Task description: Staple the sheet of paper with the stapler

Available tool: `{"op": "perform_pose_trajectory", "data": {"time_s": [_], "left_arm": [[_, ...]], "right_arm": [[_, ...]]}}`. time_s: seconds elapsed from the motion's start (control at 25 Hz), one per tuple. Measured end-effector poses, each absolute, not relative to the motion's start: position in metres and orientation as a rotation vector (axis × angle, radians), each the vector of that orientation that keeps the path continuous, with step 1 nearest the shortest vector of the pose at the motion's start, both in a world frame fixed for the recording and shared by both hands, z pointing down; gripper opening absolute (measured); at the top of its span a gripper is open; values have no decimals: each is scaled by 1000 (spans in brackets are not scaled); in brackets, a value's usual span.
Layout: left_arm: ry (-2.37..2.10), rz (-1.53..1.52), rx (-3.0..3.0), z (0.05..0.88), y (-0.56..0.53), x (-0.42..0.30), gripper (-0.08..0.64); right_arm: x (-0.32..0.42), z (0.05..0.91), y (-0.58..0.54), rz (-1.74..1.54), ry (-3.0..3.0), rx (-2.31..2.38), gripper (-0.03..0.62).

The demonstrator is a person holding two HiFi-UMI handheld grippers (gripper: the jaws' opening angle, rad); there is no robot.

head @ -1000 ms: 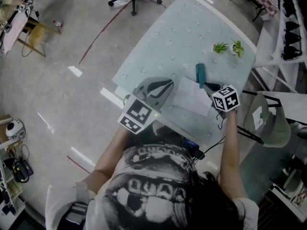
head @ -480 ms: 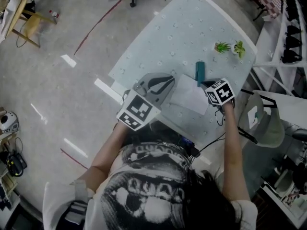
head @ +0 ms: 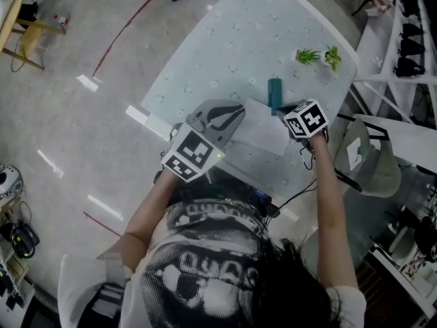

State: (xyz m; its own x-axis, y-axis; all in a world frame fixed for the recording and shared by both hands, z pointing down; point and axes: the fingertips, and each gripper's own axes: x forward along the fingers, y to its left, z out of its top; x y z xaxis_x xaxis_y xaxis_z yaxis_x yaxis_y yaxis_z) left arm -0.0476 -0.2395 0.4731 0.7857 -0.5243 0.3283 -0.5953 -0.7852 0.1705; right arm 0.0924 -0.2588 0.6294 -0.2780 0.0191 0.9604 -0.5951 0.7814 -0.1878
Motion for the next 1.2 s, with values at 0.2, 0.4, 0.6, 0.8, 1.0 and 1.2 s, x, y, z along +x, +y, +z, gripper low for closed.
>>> {"op": "perform_pose_trajectory", "data": {"time_s": [0.2, 0.4, 0.6, 0.8, 1.0, 1.2], "left_arm": [[-830, 400, 2707, 482, -240, -36, 9], [-808, 405, 2697, 488, -237, -29, 9], [-838, 379, 2678, 489, -241, -27, 9], [-869, 355, 2665, 489, -241, -23, 9], [-892, 350, 2685, 481, -239, -18, 9], [-921, 372, 2729, 462, -234, -16, 9]], "right_arm": [[95, 633, -260, 617, -1720, 394, 9], [95, 634, -262, 590, -1666, 338, 8], [94, 635, -260, 603, -1652, 339, 8], [93, 642, -258, 551, -1602, 347, 6], [94, 643, -259, 583, -1667, 380, 5], [101, 637, -256, 563, -1732, 403, 6]]}}
